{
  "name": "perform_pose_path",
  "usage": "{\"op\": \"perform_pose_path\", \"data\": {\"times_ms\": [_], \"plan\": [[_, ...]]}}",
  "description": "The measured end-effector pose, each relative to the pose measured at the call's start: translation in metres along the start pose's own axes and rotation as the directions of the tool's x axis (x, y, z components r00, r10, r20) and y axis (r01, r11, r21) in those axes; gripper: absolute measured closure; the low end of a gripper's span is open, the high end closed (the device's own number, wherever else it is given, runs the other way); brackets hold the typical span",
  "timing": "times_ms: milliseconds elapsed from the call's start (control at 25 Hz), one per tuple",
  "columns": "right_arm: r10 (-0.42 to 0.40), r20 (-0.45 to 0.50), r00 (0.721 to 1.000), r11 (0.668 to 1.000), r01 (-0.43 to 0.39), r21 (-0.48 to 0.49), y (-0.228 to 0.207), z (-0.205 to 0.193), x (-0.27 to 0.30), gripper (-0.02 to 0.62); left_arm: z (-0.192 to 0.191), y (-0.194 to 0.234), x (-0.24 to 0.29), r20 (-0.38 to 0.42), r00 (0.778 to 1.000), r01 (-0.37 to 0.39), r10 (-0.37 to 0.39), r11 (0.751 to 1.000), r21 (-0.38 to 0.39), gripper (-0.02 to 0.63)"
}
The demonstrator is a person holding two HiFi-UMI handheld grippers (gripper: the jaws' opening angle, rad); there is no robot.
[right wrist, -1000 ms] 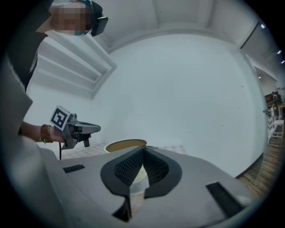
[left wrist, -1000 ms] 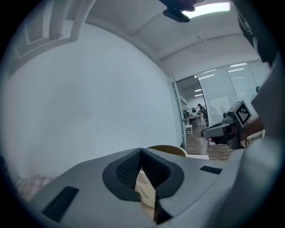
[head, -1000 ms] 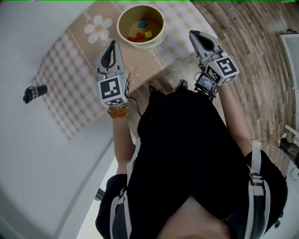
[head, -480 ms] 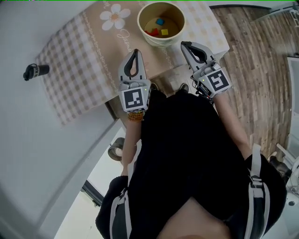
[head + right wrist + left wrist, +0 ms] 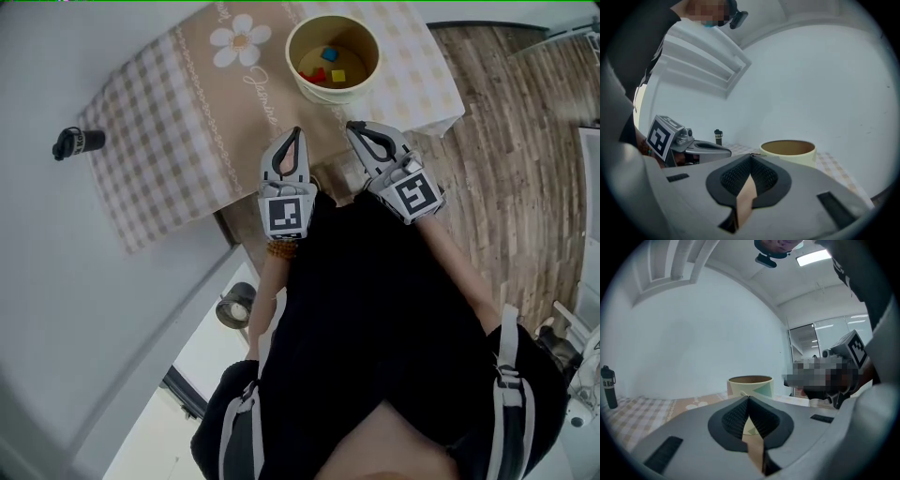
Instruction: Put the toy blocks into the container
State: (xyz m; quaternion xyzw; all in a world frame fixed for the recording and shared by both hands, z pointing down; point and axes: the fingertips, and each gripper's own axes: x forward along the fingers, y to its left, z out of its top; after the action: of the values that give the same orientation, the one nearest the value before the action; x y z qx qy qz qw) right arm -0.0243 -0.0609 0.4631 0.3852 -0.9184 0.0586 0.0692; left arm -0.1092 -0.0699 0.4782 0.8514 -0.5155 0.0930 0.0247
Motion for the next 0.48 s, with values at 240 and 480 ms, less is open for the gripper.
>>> {"op": "perform_pose_path", "data": {"times_ms": [240,480], "plan": [[-0.017,0.01,1.0,1.0,0.018,-0.015,-0.012,0.001,-0.01,0.591,-0.006,-0.013,0.004,-0.017,0.998,0.062,-0.062,0.998,0.029,0.603],[-0.075,0.034,0.997,0.997,0.074,0.018,-0.028,-0.004,-0.024,0.591,-0.005,-0.029,0.009,-0.023,0.995,0.101,-0.1,0.992,0.071,0.603]]}}
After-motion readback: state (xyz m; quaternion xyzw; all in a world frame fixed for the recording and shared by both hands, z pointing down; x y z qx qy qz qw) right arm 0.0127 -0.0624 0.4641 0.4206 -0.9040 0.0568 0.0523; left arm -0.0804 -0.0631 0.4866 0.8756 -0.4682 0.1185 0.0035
